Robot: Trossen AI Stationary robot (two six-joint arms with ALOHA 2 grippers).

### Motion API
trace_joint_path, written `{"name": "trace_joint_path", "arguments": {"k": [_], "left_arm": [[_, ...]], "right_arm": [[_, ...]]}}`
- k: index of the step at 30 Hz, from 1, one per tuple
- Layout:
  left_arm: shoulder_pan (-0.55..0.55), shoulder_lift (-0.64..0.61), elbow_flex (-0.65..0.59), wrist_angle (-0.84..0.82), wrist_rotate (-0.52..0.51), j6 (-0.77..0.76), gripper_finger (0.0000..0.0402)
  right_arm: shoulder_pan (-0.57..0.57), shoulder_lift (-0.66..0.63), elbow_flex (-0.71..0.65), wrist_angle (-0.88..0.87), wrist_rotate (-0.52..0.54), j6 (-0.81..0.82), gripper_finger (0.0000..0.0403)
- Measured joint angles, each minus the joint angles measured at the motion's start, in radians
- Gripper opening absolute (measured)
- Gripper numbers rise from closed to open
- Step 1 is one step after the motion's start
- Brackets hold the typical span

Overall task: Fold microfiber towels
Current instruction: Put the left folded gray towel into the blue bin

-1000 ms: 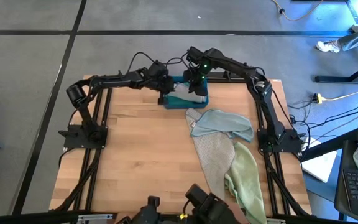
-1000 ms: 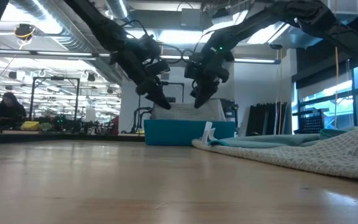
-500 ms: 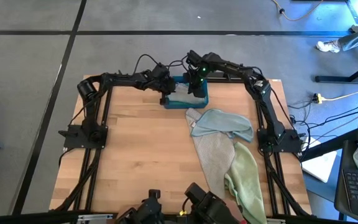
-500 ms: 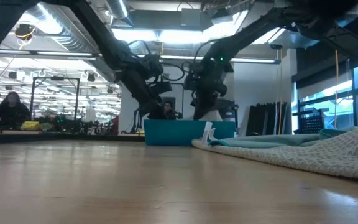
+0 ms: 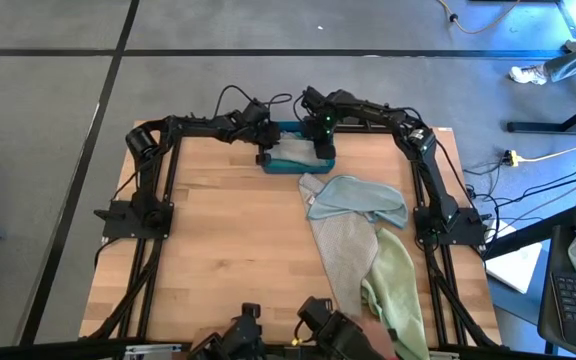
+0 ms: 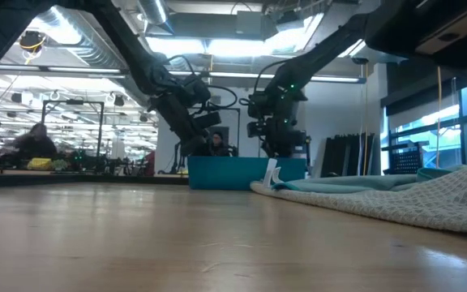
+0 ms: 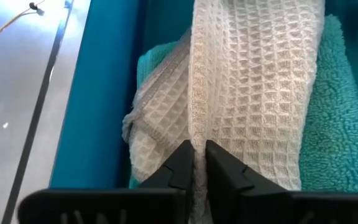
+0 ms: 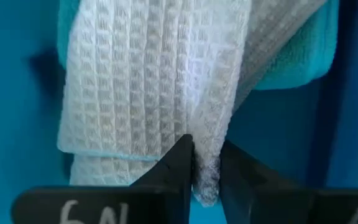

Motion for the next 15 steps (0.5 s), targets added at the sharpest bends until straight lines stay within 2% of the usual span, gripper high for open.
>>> {"name": "trace_joint_path", "arguments": {"k": [5, 9, 12, 15], "left_arm": [[-0.006, 0.000, 0.000, 0.004, -0.002, 0.000, 0.0052], [-0.006, 0.000, 0.000, 0.007, 0.000, 0.001, 0.0061], [-0.007, 0.000, 0.000, 0.004, 0.015, 0.001, 0.0074], [-0.009, 0.000, 0.000, 0.000, 0.036, 0.000, 0.0098]], "right_arm": [[0.010, 0.000, 0.005, -0.011, 0.011, 0.034, 0.0062], [0.024, 0.000, 0.033, -0.039, 0.088, 0.072, 0.0066], [0.034, 0.000, 0.068, -0.076, 0.099, 0.090, 0.0084], [0.047, 0.000, 0.107, -0.104, 0.100, 0.101, 0.0119]]}}
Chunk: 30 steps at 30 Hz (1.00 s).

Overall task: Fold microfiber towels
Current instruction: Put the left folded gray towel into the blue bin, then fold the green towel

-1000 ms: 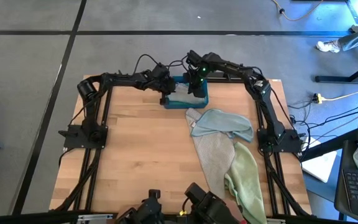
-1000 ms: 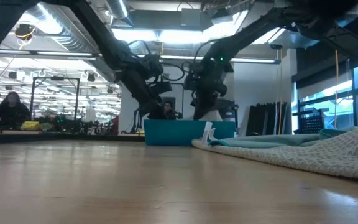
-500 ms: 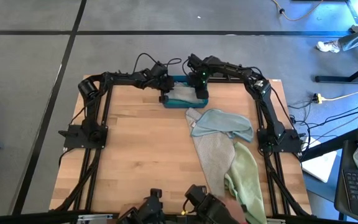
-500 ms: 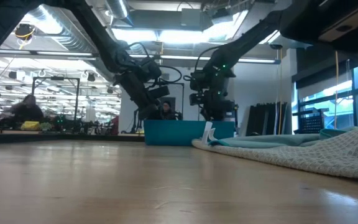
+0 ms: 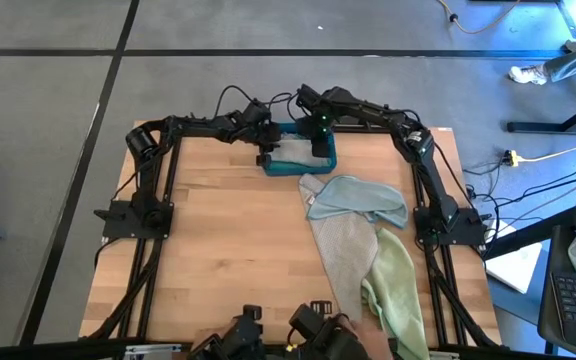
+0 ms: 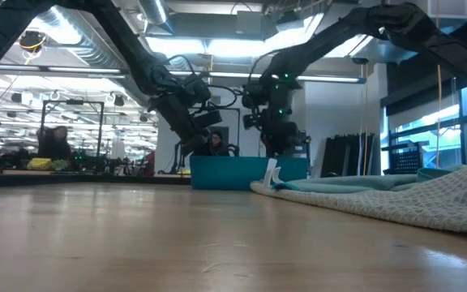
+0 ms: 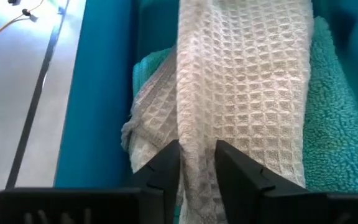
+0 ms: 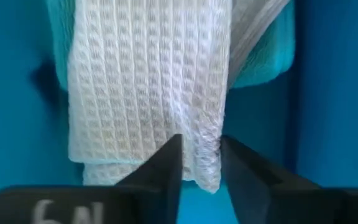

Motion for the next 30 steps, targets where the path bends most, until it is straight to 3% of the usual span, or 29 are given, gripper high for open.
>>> {"name": "trace_joint_path", "arguments": {"k": [6, 10, 22, 30], "left_arm": [[-0.003, -0.030, -0.004, -0.026, -0.063, -0.005, 0.0141], [-0.003, -0.080, -0.004, -0.068, -0.064, -0.015, 0.0147], [0.014, -0.224, -0.013, -0.152, -0.078, -0.081, 0.0141], [0.024, -0.502, -0.214, -0.017, -0.049, -0.112, 0.0131]], "right_arm": [[0.027, 0.000, 0.099, -0.031, 0.000, 0.061, 0.0208], [0.048, 0.000, 0.161, -0.081, 0.000, 0.099, 0.0241], [0.135, -0.001, 0.284, -0.294, 0.080, 0.228, 0.0207], [0.183, -0.004, 0.282, -0.498, 0.056, 0.379, 0.0188]]}}
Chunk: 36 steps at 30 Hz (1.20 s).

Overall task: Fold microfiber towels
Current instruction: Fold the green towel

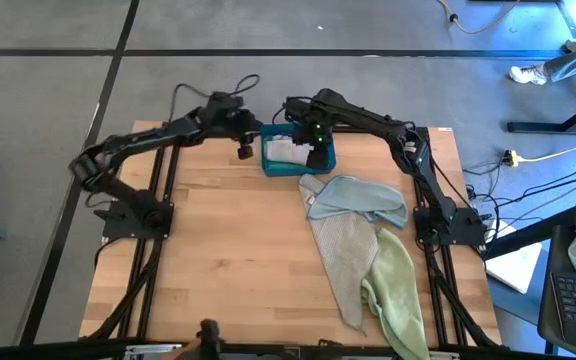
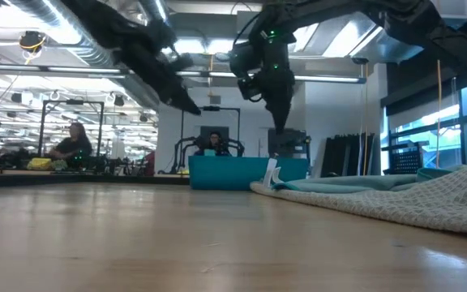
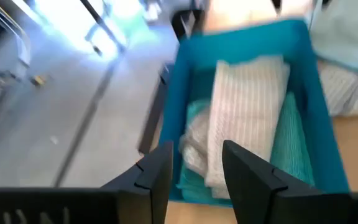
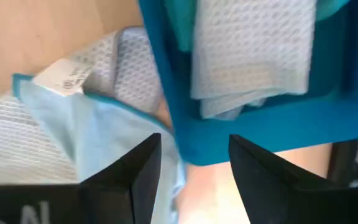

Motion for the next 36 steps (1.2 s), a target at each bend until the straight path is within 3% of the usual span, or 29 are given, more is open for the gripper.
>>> {"name": "trace_joint_path", "arguments": {"k": [7, 14, 18, 24, 28, 36], "left_arm": [[0.000, -0.215, -0.159, 0.152, 0.035, -0.037, 0.0129], [-0.004, -0.260, -0.180, 0.151, 0.136, -0.107, 0.0129], [-0.028, -0.260, -0.180, 0.129, 0.205, -0.136, 0.0129], [-0.097, -0.260, -0.180, 0.104, 0.210, -0.158, 0.0129], [-0.146, -0.260, -0.180, 0.086, 0.211, -0.150, 0.0129], [-0.212, -0.259, -0.180, 0.122, 0.157, -0.050, 0.0129]], "right_arm": [[0.057, -0.059, -0.002, -0.001, 0.007, 0.119, 0.0174], [0.129, -0.155, -0.048, -0.001, 0.078, 0.348, 0.0169], [0.196, -0.195, -0.157, 0.003, 0.105, 0.460, 0.0168], [0.331, -0.294, -0.440, 0.086, 0.284, 0.677, 0.0168], [0.450, -0.364, -0.606, 0.117, 0.325, 0.843, 0.0168], [0.690, -0.464, -0.678, 0.184, 0.335, 1.068, 0.0168]]}}
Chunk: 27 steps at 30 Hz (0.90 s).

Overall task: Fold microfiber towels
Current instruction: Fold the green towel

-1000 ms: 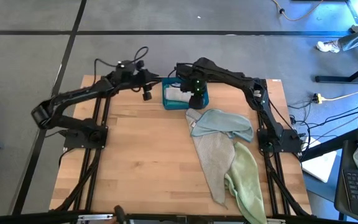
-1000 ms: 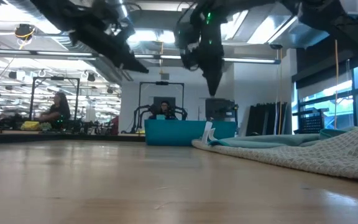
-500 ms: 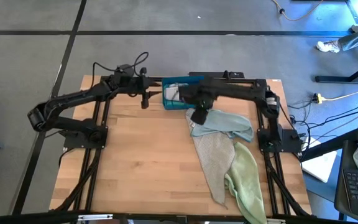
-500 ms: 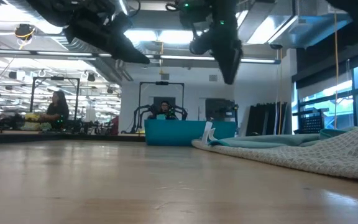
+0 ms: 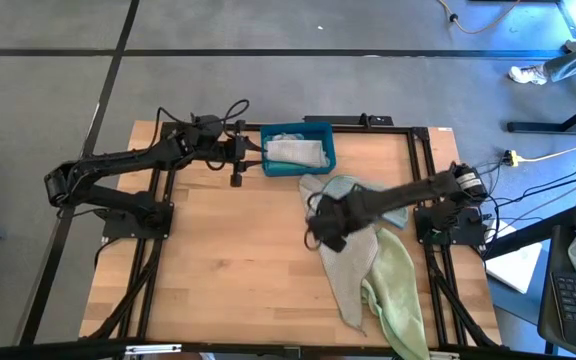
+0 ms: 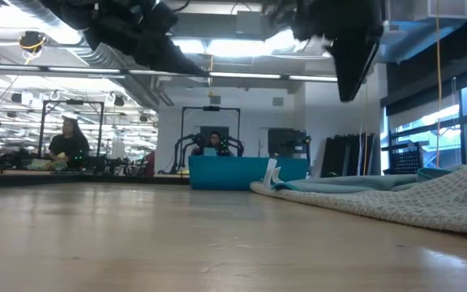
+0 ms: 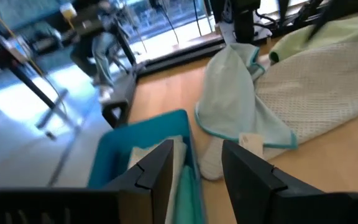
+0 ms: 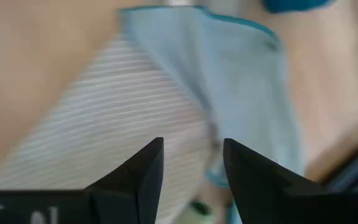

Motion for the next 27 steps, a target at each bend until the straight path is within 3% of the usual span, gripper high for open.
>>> {"name": "trace_joint_path", "arguments": {"k": [2, 5, 10, 12, 18, 23, 27], "left_arm": [[-0.010, 0.000, 0.000, 0.022, -0.011, 0.008, 0.0129], [-0.026, 0.000, 0.000, 0.055, -0.013, 0.013, 0.0129], [-0.064, 0.000, 0.000, 0.096, -0.009, 0.005, 0.0129], [-0.092, 0.000, 0.000, 0.100, 0.003, -0.006, 0.0129], [-0.215, 0.000, 0.000, 0.107, 0.031, -0.055, 0.0129], [-0.337, 0.000, 0.000, 0.106, 0.020, -0.097, 0.0129], [-0.422, 0.000, 0.000, 0.105, -0.006, -0.103, 0.0129]], "right_arm": [[0.043, -0.001, 0.000, 0.039, -0.046, 0.007, 0.0168], [0.098, 0.000, 0.000, 0.066, -0.230, 0.073, 0.0168], [0.246, 0.007, 0.000, 0.097, -0.469, 0.414, 0.0168], [0.327, 0.007, 0.000, 0.123, -0.452, 0.576, 0.0168], [0.542, 0.007, -0.001, 0.198, -0.250, 0.978, 0.0168], [0.629, 0.007, -0.028, 0.193, -0.125, 1.047, 0.0168], [0.636, 0.008, -0.124, 0.157, -0.226, 1.043, 0.0168]]}}
